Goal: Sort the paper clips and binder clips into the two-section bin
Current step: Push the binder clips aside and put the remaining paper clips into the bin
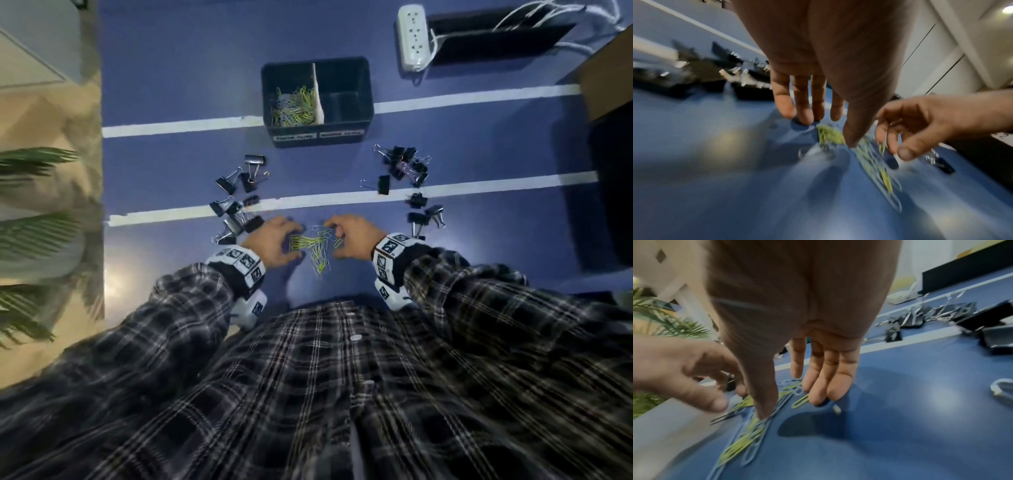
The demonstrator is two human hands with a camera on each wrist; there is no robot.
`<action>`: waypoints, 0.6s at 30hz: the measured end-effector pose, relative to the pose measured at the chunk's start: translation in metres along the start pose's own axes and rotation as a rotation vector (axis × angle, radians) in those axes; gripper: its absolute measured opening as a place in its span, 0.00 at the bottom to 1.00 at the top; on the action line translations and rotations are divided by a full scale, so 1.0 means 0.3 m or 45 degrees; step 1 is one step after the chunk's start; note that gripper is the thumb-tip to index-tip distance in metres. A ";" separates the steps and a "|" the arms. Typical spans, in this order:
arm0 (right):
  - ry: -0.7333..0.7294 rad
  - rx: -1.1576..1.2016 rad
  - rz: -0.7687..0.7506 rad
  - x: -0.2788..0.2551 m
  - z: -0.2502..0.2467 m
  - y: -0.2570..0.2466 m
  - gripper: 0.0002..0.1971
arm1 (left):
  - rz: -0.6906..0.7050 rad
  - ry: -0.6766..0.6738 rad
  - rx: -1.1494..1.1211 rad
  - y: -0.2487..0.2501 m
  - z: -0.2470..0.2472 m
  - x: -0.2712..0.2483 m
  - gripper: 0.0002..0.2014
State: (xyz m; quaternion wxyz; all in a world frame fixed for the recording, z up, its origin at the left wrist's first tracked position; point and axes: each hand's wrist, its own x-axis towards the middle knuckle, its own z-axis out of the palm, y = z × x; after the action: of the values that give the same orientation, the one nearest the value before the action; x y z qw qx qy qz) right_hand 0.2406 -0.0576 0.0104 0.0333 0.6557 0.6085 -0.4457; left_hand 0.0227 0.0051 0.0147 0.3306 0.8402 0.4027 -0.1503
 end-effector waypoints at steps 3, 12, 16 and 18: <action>0.049 -0.073 -0.055 0.005 0.057 -0.039 0.35 | 0.005 0.059 0.020 0.004 0.088 -0.037 0.30; 0.223 -0.157 0.089 0.015 0.081 -0.104 0.18 | -0.077 0.242 0.036 0.022 0.112 -0.006 0.11; 0.225 -0.115 0.097 0.012 0.067 -0.101 0.24 | -0.070 0.256 0.074 0.007 0.115 0.002 0.10; 0.233 -0.072 0.099 0.012 0.062 -0.090 0.20 | -0.063 0.274 0.085 0.004 0.113 0.005 0.09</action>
State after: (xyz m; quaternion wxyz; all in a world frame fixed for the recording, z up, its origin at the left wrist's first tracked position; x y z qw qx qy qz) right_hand 0.2077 -0.0588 0.0103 0.0134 0.7157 0.5954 -0.3647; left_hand 0.0249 -0.0176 -0.0106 0.2535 0.8517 0.4514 -0.0806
